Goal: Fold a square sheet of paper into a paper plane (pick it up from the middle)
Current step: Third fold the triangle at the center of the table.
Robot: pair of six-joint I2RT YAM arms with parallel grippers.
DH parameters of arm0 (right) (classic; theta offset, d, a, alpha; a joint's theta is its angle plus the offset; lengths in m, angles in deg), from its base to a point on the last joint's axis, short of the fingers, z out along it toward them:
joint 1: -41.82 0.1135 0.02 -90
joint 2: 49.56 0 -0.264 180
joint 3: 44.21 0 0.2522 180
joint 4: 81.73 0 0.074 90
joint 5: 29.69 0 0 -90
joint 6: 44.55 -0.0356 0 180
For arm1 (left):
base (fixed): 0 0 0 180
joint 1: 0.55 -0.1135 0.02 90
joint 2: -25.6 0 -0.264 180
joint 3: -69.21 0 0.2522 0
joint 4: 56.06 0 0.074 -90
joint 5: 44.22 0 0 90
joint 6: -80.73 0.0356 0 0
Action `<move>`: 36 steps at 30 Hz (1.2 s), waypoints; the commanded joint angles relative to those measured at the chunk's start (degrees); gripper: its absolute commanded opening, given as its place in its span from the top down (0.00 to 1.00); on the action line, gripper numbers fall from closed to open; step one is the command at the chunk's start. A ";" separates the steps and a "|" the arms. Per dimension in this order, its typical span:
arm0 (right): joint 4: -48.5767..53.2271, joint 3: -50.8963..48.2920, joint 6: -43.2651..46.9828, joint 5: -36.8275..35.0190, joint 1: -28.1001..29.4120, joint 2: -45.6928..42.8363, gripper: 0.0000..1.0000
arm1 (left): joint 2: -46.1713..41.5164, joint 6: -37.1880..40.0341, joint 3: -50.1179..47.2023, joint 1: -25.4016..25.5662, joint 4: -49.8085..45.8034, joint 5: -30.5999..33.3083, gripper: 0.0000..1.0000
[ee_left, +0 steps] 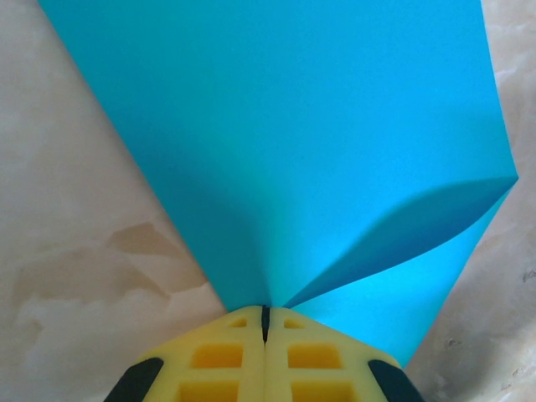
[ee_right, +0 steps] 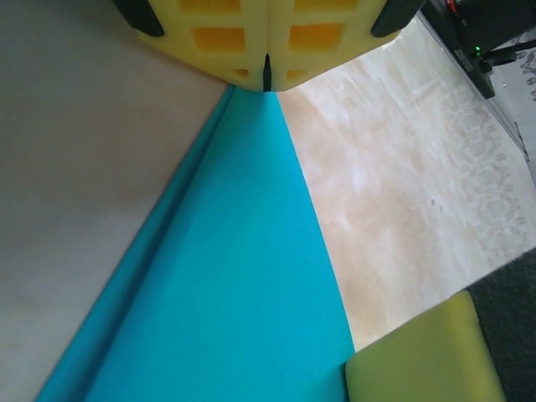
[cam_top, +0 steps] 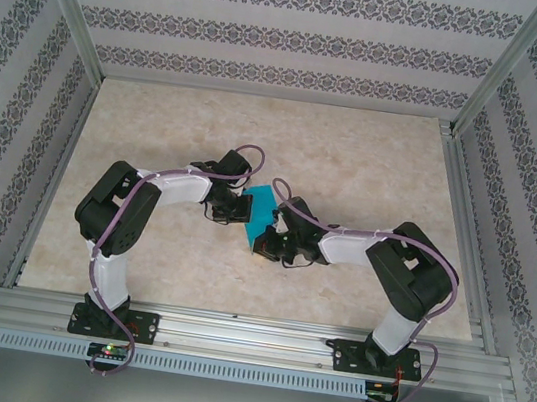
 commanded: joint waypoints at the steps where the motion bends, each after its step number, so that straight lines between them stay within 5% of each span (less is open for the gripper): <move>1: 4.95 2.31 3.09 -2.40 0.59 -2.75 1.00 | 4.18 -0.91 -3.65 0.29 -3.64 7.12 1.00; 18: 3.65 7.78 3.97 -2.60 1.27 5.63 1.00 | 4.19 -1.10 -3.98 0.29 -3.20 7.09 1.00; 29: 3.29 -2.78 2.90 -0.95 2.30 0.93 1.00 | 4.47 -1.05 -4.35 0.29 -3.33 8.53 1.00; 36: 8.07 2.59 7.59 -3.91 0.25 -4.80 1.00 | 4.43 -0.30 -3.46 0.29 -3.28 8.25 1.00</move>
